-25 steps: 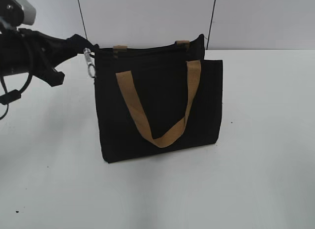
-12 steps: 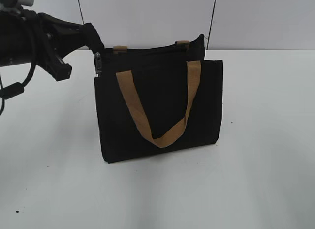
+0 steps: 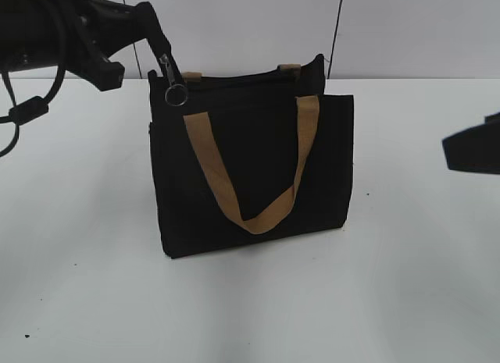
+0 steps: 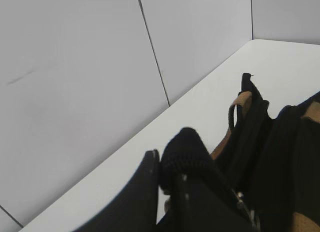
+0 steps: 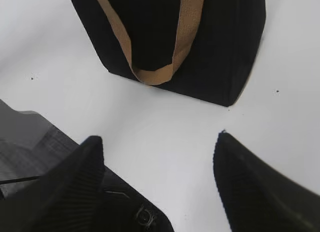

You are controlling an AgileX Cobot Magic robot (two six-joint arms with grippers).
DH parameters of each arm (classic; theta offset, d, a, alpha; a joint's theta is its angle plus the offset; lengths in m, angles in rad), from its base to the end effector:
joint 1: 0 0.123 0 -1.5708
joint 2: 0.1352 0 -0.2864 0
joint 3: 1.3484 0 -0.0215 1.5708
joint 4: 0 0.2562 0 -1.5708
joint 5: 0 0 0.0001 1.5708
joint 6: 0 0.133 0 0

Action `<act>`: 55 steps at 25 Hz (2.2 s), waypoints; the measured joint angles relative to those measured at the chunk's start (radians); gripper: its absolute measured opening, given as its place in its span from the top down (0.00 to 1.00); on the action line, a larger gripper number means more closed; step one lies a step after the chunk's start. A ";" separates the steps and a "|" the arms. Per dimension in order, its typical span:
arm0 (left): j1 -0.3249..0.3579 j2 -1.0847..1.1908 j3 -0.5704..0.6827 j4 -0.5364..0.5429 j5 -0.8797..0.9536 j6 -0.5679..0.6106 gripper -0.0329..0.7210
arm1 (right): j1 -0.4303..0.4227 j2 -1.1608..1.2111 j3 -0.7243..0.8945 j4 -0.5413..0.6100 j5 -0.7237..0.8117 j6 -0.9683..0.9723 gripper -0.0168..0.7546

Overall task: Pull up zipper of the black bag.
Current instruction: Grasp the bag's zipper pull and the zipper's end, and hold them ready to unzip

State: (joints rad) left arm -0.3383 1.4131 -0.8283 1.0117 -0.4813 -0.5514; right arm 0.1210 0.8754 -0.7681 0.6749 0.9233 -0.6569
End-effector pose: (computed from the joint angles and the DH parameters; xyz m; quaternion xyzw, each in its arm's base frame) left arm 0.3111 -0.1647 0.2783 0.3945 0.6693 -0.1364 0.6146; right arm 0.1735 0.0879 0.2975 -0.2400 0.8716 0.2246 0.3636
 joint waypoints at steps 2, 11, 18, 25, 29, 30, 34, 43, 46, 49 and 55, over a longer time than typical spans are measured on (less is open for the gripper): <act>-0.002 0.000 0.000 0.000 0.007 -0.016 0.91 | 0.045 0.085 -0.054 0.000 -0.033 -0.006 0.30; -0.003 0.000 -0.003 0.000 0.063 -0.070 0.91 | 0.345 0.442 -0.257 0.001 -0.353 -0.078 0.30; -0.003 0.000 -0.003 0.000 0.066 -0.076 0.91 | 0.459 0.655 -0.321 0.002 -0.584 -0.102 0.30; -0.003 0.000 -0.003 0.000 0.066 -0.076 0.91 | 0.519 0.792 -0.454 0.002 -0.595 -0.164 0.30; -0.003 0.000 -0.003 0.000 0.066 -0.076 0.91 | 0.520 0.859 -0.516 0.000 -0.575 -0.221 0.30; -0.003 0.000 -0.003 0.000 0.066 -0.076 0.91 | 0.520 0.870 -0.522 0.000 -0.573 -0.237 0.30; -0.003 0.000 -0.003 0.000 0.066 -0.077 0.91 | 0.520 0.898 -0.524 0.000 -0.570 -0.298 0.35; -0.003 0.002 -0.003 0.000 0.066 -0.077 0.91 | 0.521 0.911 -0.530 0.000 -0.566 -0.345 0.53; -0.003 0.003 -0.004 -0.005 0.056 -0.077 0.91 | 0.521 0.911 -0.530 0.000 -0.565 -0.350 0.57; -0.003 0.003 -0.004 -0.039 0.051 -0.077 0.91 | 0.521 0.911 -0.530 0.000 -0.561 -0.352 0.59; -0.003 0.004 -0.004 -0.064 0.028 -0.077 0.91 | 0.549 0.911 -0.530 0.000 -0.558 -0.390 0.60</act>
State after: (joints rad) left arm -0.3413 1.4174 -0.8323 0.9474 -0.4529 -0.6279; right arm 0.6700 1.7861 -1.2980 0.6751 0.3651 -1.0470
